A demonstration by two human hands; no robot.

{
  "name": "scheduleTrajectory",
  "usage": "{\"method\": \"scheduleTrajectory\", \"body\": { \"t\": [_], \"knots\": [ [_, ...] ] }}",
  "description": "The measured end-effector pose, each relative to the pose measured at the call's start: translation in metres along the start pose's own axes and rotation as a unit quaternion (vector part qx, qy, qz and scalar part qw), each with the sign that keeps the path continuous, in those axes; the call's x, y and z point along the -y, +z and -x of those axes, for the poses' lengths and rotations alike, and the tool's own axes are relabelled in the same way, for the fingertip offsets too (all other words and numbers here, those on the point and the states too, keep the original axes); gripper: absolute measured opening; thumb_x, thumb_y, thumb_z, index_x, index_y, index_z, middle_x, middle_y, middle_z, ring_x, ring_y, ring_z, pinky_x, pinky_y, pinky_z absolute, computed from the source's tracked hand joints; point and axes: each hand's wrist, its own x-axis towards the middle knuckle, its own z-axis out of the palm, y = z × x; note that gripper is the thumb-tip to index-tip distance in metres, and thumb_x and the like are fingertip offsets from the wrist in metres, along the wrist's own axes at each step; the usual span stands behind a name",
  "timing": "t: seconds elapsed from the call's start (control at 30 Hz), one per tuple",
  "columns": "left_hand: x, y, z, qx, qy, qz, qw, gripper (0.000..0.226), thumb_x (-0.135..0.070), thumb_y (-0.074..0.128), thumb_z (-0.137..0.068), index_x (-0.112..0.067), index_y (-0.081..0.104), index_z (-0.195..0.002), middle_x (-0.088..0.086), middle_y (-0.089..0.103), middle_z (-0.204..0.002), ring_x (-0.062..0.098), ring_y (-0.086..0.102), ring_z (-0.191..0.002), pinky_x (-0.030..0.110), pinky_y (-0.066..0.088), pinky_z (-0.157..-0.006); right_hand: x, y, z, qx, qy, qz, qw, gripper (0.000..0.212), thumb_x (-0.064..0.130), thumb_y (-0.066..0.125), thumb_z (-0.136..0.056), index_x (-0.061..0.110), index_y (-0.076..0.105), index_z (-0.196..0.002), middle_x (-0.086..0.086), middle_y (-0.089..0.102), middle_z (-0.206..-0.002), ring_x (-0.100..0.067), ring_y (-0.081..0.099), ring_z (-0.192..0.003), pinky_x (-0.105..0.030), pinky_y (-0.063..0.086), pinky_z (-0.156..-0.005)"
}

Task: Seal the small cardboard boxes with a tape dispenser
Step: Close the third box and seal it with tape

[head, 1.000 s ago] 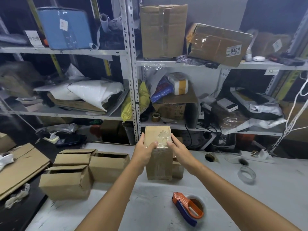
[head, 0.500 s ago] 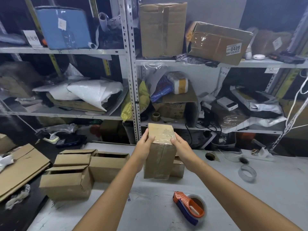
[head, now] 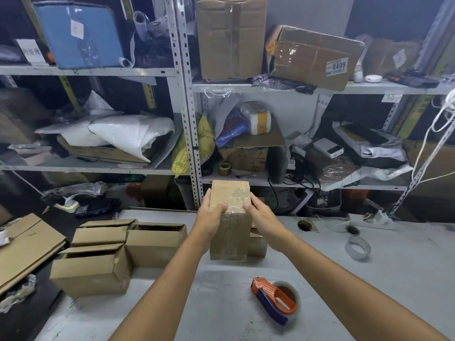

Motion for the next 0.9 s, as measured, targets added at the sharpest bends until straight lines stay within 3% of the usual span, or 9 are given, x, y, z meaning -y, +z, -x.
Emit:
{"method": "scheduleTrajectory", "body": {
  "t": [0.1, 0.2, 0.33, 0.4, 0.53, 0.63, 0.73, 0.83, 0.9],
  "knots": [
    [0.001, 0.000, 0.002, -0.003, 0.013, -0.004, 1.000, 0.076, -0.033, 0.065, -0.093, -0.031, 0.021, -0.155, -0.007, 0.049, -0.139, 0.012, 0.049, -0.120, 0.028, 0.041, -0.092, 0.003, 0.001, 0.001, 0.000, -0.014, 0.023, 1.000, 0.043, 0.026, 0.039, -0.107, 0.033, 0.037, -0.150, 0.017, 0.059, -0.132, -0.002, 0.057, -0.121, -0.019, 0.048, -0.092],
    [0.001, -0.001, 0.002, -0.039, 0.037, -0.003, 0.999, 0.077, -0.026, 0.070, -0.090, -0.026, 0.028, -0.154, -0.007, 0.053, -0.132, 0.006, 0.054, -0.111, 0.019, 0.045, -0.080, 0.008, 0.002, 0.007, 0.024, -0.015, 0.035, 0.999, 0.044, 0.036, 0.036, -0.107, 0.036, 0.032, -0.151, 0.023, 0.053, -0.135, 0.003, 0.050, -0.125, -0.019, 0.042, -0.103],
    [0.001, -0.005, 0.000, -0.060, 0.029, 0.029, 0.997, 0.071, -0.015, 0.067, -0.090, -0.024, 0.034, -0.153, -0.004, 0.057, -0.134, 0.010, 0.058, -0.112, 0.021, 0.050, -0.081, 0.015, -0.001, 0.011, 0.039, -0.020, 0.009, 0.999, 0.036, 0.049, 0.034, -0.103, 0.049, 0.037, -0.139, 0.039, 0.054, -0.114, 0.024, 0.052, -0.097, -0.006, 0.043, -0.074],
    [0.003, -0.006, 0.000, -0.058, 0.021, 0.040, 0.997, 0.071, -0.013, 0.066, -0.090, -0.026, 0.035, -0.152, -0.003, 0.058, -0.136, 0.011, 0.059, -0.113, 0.022, 0.051, -0.082, 0.013, -0.001, 0.010, 0.034, -0.012, 0.017, 0.999, 0.036, 0.046, 0.044, -0.102, 0.050, 0.037, -0.138, 0.035, 0.058, -0.117, 0.015, 0.057, -0.101, -0.013, 0.047, -0.081],
    [0.006, -0.004, 0.004, -0.046, 0.005, 0.037, 0.998, 0.072, -0.018, 0.066, -0.091, -0.028, 0.031, -0.153, -0.004, 0.056, -0.136, 0.004, 0.056, -0.106, 0.019, 0.045, -0.075, 0.003, 0.005, 0.005, -0.008, -0.021, 0.039, 0.999, 0.050, 0.030, 0.055, -0.100, 0.031, 0.042, -0.148, 0.020, 0.063, -0.127, -0.004, 0.060, -0.117, -0.036, 0.049, -0.103],
    [0.006, -0.005, 0.002, -0.007, -0.016, 0.041, 0.999, 0.082, -0.047, 0.072, -0.084, -0.033, 0.029, -0.153, -0.006, 0.056, -0.138, 0.010, 0.057, -0.117, 0.030, 0.047, -0.096, 0.006, 0.006, 0.001, -0.038, -0.009, 0.046, 0.998, 0.047, 0.026, 0.050, -0.102, 0.027, 0.042, -0.149, 0.023, 0.062, -0.121, -0.006, 0.059, -0.117, -0.039, 0.047, -0.106],
    [0.009, -0.012, -0.009, 0.045, -0.054, 0.069, 0.995, 0.095, -0.080, 0.065, -0.069, -0.043, 0.031, -0.150, -0.007, 0.047, -0.149, 0.020, 0.049, -0.132, 0.050, 0.037, -0.112, 0.011, 0.001, 0.000, -0.033, 0.004, 0.025, 0.999, 0.045, 0.025, 0.044, -0.105, 0.027, 0.041, -0.149, 0.017, 0.057, -0.131, -0.001, 0.058, -0.111, -0.023, 0.051, -0.091],
    [0.004, -0.015, -0.010, 0.037, -0.048, 0.047, 0.997, 0.075, -0.058, 0.056, -0.089, -0.040, 0.023, -0.154, -0.005, 0.045, -0.150, 0.021, 0.050, -0.132, 0.051, 0.037, -0.112, 0.012, 0.000, 0.001, -0.017, -0.006, 0.023, 1.000, 0.043, 0.024, 0.043, -0.106, 0.033, 0.037, -0.148, 0.022, 0.056, -0.124, 0.005, 0.055, -0.107, -0.009, 0.044, -0.080],
    [0.008, -0.015, -0.010, 0.030, -0.040, 0.029, 0.998, 0.071, -0.048, 0.055, -0.090, -0.039, 0.023, -0.153, -0.004, 0.049, -0.146, 0.021, 0.054, -0.126, 0.050, 0.041, -0.110, 0.011, 0.003, 0.003, -0.009, -0.020, 0.049, 0.999, 0.044, 0.032, 0.046, -0.105, 0.036, 0.037, -0.147, 0.023, 0.057, -0.124, 0.000, 0.055, -0.118, -0.015, 0.045, -0.093]
  ]
}}
